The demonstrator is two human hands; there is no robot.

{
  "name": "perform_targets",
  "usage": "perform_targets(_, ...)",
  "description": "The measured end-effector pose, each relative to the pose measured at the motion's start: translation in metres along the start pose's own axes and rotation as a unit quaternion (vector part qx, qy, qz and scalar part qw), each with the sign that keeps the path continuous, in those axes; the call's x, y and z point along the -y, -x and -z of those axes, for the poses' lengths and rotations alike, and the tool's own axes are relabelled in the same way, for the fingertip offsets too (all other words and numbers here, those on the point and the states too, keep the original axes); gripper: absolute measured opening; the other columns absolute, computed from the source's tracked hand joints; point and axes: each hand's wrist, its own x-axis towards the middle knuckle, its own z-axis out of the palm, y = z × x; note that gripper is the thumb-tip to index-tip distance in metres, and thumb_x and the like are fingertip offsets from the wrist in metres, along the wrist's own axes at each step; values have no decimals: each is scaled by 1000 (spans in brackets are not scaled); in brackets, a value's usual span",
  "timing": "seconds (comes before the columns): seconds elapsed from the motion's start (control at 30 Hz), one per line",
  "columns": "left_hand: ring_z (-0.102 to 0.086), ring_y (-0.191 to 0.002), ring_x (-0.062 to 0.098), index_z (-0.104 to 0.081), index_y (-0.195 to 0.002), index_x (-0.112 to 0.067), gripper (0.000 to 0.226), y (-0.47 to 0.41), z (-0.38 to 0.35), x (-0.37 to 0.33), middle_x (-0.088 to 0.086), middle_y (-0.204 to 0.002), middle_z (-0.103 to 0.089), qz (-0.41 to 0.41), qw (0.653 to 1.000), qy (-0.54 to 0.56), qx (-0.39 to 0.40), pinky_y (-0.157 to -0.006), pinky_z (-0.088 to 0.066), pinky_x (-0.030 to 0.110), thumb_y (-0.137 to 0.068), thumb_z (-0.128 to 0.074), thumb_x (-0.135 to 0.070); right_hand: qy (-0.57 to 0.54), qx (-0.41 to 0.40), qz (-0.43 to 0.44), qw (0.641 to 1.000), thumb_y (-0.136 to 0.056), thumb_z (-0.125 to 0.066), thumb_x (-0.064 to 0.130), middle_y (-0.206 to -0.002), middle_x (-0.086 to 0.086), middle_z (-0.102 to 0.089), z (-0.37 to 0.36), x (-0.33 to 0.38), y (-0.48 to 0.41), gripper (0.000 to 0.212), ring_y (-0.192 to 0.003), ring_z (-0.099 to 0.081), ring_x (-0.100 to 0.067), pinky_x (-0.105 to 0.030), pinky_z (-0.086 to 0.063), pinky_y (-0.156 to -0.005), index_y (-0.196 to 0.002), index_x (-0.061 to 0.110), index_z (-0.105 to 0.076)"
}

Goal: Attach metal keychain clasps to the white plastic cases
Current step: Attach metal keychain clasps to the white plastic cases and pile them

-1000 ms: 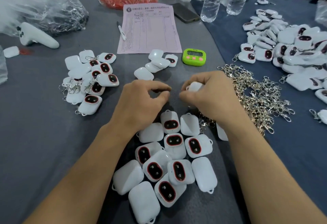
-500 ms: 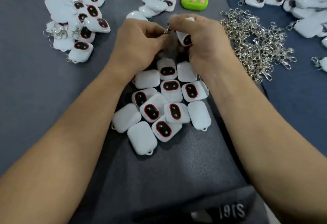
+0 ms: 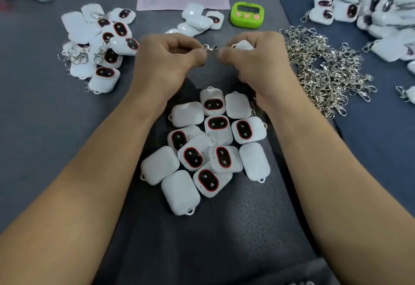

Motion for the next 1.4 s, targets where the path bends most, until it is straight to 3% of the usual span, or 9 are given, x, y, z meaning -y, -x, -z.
perform_targets(0.1, -66, -62, -5, -75, -77, -32, 16, 0, 5, 5, -16, -67, -71, -64, 992, -111, -14, -63, -49, 8, -78, -81, -17, 35, -40, 50, 997, -76, -79, 21, -72, 4, -72, -2, -1, 0, 3, -71, -64, -13, -33, -54, -65, -76, 25, -79)
perform_targets(0.2, -63, -64, -10, -79, -86, -31, 9, 3, 7, 7, -22, -72, -67, -113, 970, -215, -7, -64, -44, 4, -80, -79, -23, 33, -15, 105, 994, -75, -78, 22, -73, 6, -73, -7, 2, 6, 5, -70, -63, -9, -31, -54, -66, -78, 24, -80)
perform_targets(0.37, -68, -69, -8, -82, -90, -25, 12, 5, 5, 7, -16, -78, -74, -106, 982, -157, -6, -66, -53, 14, -81, -75, -22, 106, 22, 108, 988, -77, -80, 26, -78, 12, -74, -14, 1, 10, 10, -75, -66, -3, -14, -49, -65, -87, 27, -82)
perform_targets(0.5, -71, -69, -5, -79, -85, -29, 11, 3, 4, 6, -20, -75, -72, -82, 992, -97, -21, -68, -54, 13, -79, -80, -20, 117, 22, 102, 988, -78, -79, 24, -73, 7, -73, -14, 1, 9, 4, -75, -68, -9, -22, -53, -65, -81, 27, -80)
perform_targets(0.67, -74, -71, 3, -80, -85, -26, 13, 2, 7, 6, -12, -74, -76, -52, 997, -59, 25, -69, -55, 15, -79, -82, -14, 101, -3, 115, 988, -73, -77, 23, -63, 7, -69, -12, 4, 11, 11, -64, -64, -6, -19, -50, -58, -68, 32, -75)
perform_targets(0.77, -75, -74, 6, -80, -87, -25, 12, 0, 9, 6, -11, -78, -77, -42, 997, -47, 35, -73, -58, 19, -80, -81, -14, 94, -20, 110, 989, -71, -78, 26, -63, 3, -69, -13, 5, 11, 12, -63, -63, -9, -25, -53, -58, -64, 34, -73)
perform_targets(1.0, -74, -72, 14, -80, -84, -16, 8, 0, 8, 6, -3, -74, -77, -22, 998, -37, 44, -73, -59, 29, -79, -81, -10, 91, -15, 103, 990, -71, -77, 23, -65, 5, -71, -12, 5, 11, 11, -66, -65, -7, -20, -52, -59, -65, 32, -74)
perform_targets(1.23, -69, -69, 11, -79, -79, -21, 10, 0, 8, 6, 0, -75, -77, -22, 996, 3, 87, -72, -57, 29, -74, -79, -12, 77, 6, 96, 992, -72, -76, 21, -69, 2, -72, -9, 4, 9, 13, -71, -68, -13, -27, -56, -62, -66, 32, -75)
perform_targets(1.4, -70, -71, 16, -79, -78, -21, 13, 0, 11, 6, 2, -76, -77, -13, 995, 8, 97, -75, -59, 34, -73, -78, -9, 77, 25, 95, 992, -72, -77, 19, -66, 6, -72, -7, 4, 9, 14, -68, -66, -7, -24, -54, -61, -67, 32, -75)
